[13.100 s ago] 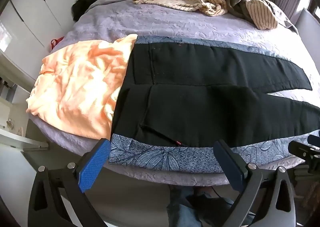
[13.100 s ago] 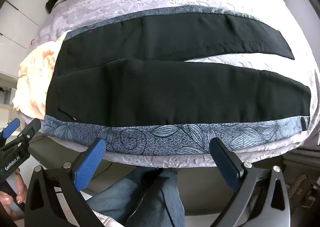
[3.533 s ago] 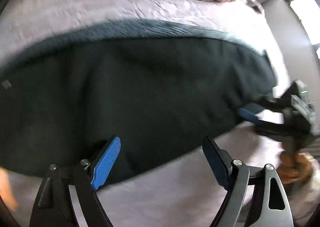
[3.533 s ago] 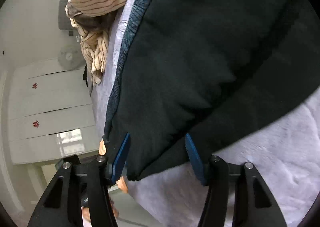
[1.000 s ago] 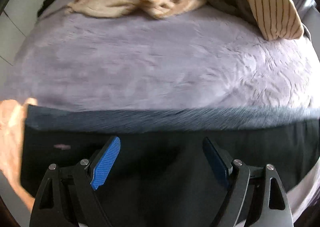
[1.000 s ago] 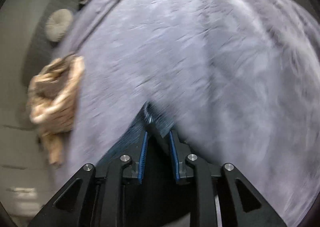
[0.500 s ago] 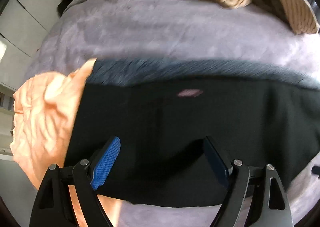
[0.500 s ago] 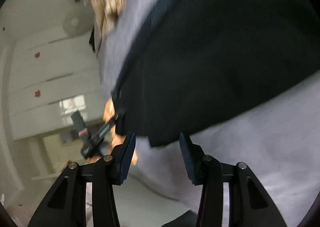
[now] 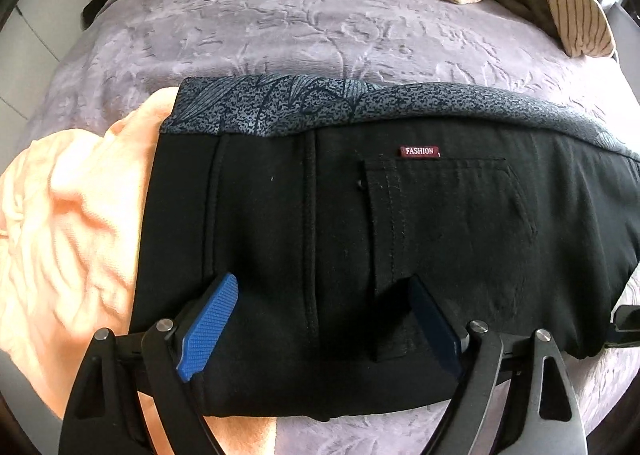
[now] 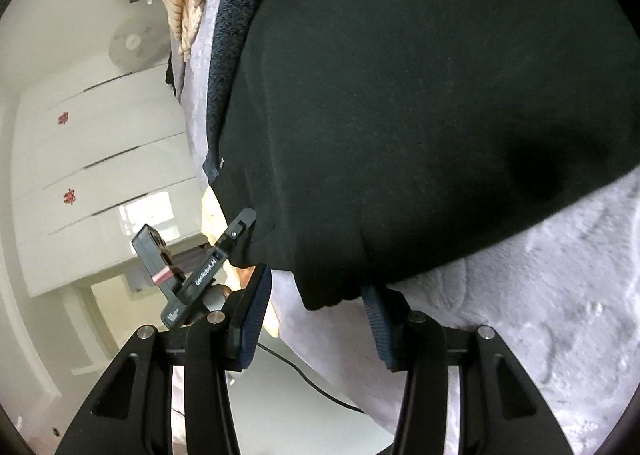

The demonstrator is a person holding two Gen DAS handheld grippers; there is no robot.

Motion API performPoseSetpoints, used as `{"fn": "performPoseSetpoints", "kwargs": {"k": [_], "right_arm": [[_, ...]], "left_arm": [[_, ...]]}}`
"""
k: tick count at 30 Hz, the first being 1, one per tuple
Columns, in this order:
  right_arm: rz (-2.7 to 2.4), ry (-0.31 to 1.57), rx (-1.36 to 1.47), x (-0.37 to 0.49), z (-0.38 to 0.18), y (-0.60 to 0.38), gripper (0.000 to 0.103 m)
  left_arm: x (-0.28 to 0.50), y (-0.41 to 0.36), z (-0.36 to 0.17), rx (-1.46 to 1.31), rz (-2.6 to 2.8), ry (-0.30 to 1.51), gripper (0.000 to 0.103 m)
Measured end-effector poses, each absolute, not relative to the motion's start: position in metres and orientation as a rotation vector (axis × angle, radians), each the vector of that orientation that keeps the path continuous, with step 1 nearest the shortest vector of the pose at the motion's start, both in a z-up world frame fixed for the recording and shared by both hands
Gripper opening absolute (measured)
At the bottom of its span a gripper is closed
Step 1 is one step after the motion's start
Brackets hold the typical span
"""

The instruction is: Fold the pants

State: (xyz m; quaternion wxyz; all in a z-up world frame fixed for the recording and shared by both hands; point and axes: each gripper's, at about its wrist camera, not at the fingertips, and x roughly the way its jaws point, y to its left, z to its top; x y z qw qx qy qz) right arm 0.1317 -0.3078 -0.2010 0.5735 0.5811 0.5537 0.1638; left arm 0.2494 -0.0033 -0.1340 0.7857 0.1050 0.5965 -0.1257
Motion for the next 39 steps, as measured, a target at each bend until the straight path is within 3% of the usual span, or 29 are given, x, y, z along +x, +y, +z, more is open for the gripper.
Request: {"fn": "performPoseSetpoints", "kwargs": {"k": [3, 5, 6, 10, 14, 17, 21, 26, 29, 31, 36, 39], "right_arm": [[0.376, 1.314, 1.344, 0.131, -0.201, -0.314, 0.048], [0.33, 1.331, 1.309, 0.13, -0.198, -0.315, 0.017], [0.331, 1.312, 1.303, 0.132, -0.19, -0.315, 0.009], [0.318, 1.266, 1.095, 0.131, -0.154, -0.307, 0.006], [0.23, 1.38, 1.049, 0.112, -0.187, -0.307, 0.006], [0.233, 1.427, 1.026, 0.098, -0.182, -0.317, 0.01], [0.219, 1.371, 0.859, 0.092, -0.137, -0.348, 0.029], [0.11, 1.277, 0.635, 0.135, -0.107, -0.378, 0.029], [0.076, 1.364, 0.562, 0.147, -0.138, -0.379, 0.028], [0.093, 1.345, 0.546, 0.131, -0.155, -0.377, 0.028], [0.125, 1.356, 0.732, 0.11, -0.147, -0.399, 0.029], [0.138, 1.266, 0.635, 0.142, -0.115, -0.404, 0.029]], "left_arm": [[0.249, -0.003, -0.134, 0.228, -0.279, 1.289, 0.088], [0.252, -0.001, -0.133, 0.226, -0.281, 1.295, 0.088], [0.252, -0.001, -0.131, 0.23, -0.285, 1.299, 0.088], [0.25, 0.001, -0.13, 0.264, -0.323, 1.296, 0.088], [0.248, -0.001, -0.132, 0.294, -0.313, 1.292, 0.088], [0.241, -0.008, -0.12, 0.321, -0.277, 1.293, 0.088], [0.222, -0.039, -0.088, 0.285, -0.356, 1.245, 0.088], [0.201, -0.125, -0.09, 0.241, -0.517, 1.234, 0.088], [0.187, -0.163, -0.127, 0.306, -0.533, 1.316, 0.088], [0.164, -0.168, -0.145, 0.417, -0.523, 1.277, 0.088], [0.173, -0.156, -0.119, 0.33, -0.528, 1.289, 0.088], [0.205, -0.159, -0.09, 0.279, -0.491, 1.187, 0.088]]}}
